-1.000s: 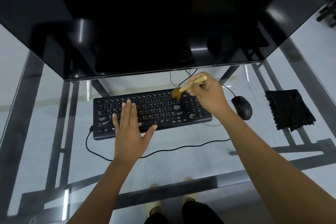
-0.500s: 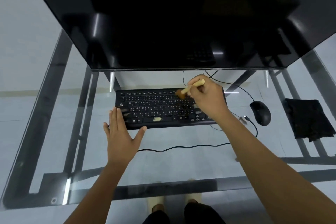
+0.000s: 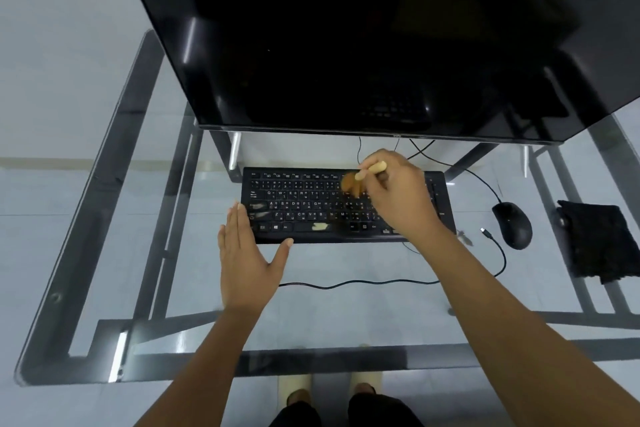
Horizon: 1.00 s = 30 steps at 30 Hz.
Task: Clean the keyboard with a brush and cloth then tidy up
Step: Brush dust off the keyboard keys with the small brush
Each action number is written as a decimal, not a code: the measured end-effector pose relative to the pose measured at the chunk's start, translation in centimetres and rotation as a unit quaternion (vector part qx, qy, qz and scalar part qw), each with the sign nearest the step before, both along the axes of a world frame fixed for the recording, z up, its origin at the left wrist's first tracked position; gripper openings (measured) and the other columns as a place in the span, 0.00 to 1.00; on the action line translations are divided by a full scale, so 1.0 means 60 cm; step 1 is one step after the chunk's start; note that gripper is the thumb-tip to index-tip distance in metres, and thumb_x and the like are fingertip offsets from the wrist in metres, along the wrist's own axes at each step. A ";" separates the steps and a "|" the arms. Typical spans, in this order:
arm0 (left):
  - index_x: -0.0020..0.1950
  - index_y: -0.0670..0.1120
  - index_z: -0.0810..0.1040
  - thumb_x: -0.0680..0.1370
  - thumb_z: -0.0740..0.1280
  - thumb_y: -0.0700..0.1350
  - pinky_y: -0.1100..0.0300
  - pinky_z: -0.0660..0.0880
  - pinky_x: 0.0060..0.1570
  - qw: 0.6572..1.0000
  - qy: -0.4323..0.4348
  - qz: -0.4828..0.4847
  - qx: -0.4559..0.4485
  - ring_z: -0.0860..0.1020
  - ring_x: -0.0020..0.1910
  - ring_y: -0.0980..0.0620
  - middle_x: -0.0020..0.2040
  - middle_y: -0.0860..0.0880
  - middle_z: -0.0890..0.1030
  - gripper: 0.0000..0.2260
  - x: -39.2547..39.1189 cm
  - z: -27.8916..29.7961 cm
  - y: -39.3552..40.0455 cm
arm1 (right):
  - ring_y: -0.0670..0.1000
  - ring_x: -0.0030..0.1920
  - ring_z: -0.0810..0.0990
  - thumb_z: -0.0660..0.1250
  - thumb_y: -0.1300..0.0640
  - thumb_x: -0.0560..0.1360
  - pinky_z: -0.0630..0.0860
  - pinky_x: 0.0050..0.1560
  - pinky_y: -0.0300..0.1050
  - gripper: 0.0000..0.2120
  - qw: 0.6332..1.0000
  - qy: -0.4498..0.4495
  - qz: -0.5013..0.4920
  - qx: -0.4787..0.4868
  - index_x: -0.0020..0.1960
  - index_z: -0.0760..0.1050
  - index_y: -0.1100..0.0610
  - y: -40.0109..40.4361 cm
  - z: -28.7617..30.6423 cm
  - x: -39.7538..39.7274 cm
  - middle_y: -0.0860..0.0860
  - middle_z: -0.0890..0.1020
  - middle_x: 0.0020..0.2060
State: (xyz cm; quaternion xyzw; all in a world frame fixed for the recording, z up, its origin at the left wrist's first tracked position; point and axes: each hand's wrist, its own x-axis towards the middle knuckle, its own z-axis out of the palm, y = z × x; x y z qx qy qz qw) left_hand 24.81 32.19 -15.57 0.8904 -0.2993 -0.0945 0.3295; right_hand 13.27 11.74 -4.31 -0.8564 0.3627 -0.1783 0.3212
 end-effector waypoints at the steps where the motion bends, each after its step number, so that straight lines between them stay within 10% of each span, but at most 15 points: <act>1: 0.78 0.44 0.51 0.74 0.67 0.62 0.47 0.52 0.76 1.000 0.016 0.017 -0.007 0.50 0.77 0.50 0.79 0.46 0.56 0.42 0.000 0.002 0.000 | 0.50 0.38 0.83 0.66 0.60 0.76 0.81 0.41 0.50 0.03 1.000 -0.017 -0.010 0.018 0.45 0.77 0.54 -0.001 0.001 0.003 0.50 0.83 0.39; 8: 0.78 0.45 0.52 0.73 0.68 0.62 0.44 0.60 0.73 0.999 0.036 0.018 -0.017 0.56 0.76 0.47 0.76 0.46 0.60 0.42 0.007 0.004 0.005 | 0.45 0.38 0.79 0.66 0.62 0.77 0.75 0.39 0.35 0.06 0.999 -0.011 -0.021 -0.021 0.44 0.76 0.53 0.004 0.010 0.034 0.46 0.81 0.39; 12: 0.77 0.45 0.54 0.72 0.69 0.62 0.44 0.63 0.71 0.999 0.035 0.021 -0.016 0.58 0.75 0.46 0.75 0.46 0.62 0.42 0.010 0.002 0.005 | 0.50 0.39 0.84 0.66 0.61 0.78 0.81 0.41 0.39 0.03 0.982 0.022 0.025 0.184 0.47 0.77 0.55 0.021 0.017 0.059 0.48 0.85 0.37; 16: 0.77 0.46 0.54 0.72 0.69 0.63 0.46 0.64 0.71 0.999 0.043 0.027 -0.020 0.59 0.75 0.48 0.75 0.47 0.62 0.41 0.010 0.001 0.005 | 0.44 0.34 0.81 0.65 0.61 0.78 0.75 0.33 0.31 0.04 0.999 0.022 -0.016 0.041 0.47 0.77 0.54 0.027 0.012 0.073 0.51 0.83 0.42; 21: 0.76 0.44 0.56 0.70 0.71 0.65 0.47 0.65 0.71 0.999 0.035 0.022 -0.017 0.62 0.72 0.46 0.73 0.45 0.66 0.45 0.021 0.000 0.005 | 0.50 0.40 0.85 0.66 0.62 0.77 0.82 0.42 0.41 0.03 0.967 0.020 0.024 0.251 0.47 0.78 0.57 0.052 0.021 0.090 0.52 0.85 0.37; 25: 0.76 0.43 0.57 0.67 0.71 0.67 0.47 0.64 0.70 0.999 -0.012 -0.041 0.020 0.64 0.71 0.45 0.70 0.45 0.68 0.47 0.047 -0.002 0.012 | 0.49 0.38 0.84 0.65 0.62 0.76 0.82 0.41 0.49 0.05 0.997 0.032 -0.004 0.071 0.44 0.77 0.54 0.058 0.010 0.083 0.49 0.84 0.35; 30: 0.78 0.41 0.52 0.69 0.62 0.73 0.48 0.46 0.76 0.994 -0.029 -0.087 0.057 0.47 0.78 0.48 0.78 0.45 0.56 0.50 0.069 -0.021 0.026 | 0.50 0.36 0.85 0.67 0.63 0.76 0.82 0.41 0.50 0.05 0.965 -0.032 0.015 0.260 0.43 0.78 0.55 0.123 0.006 0.109 0.56 0.84 0.35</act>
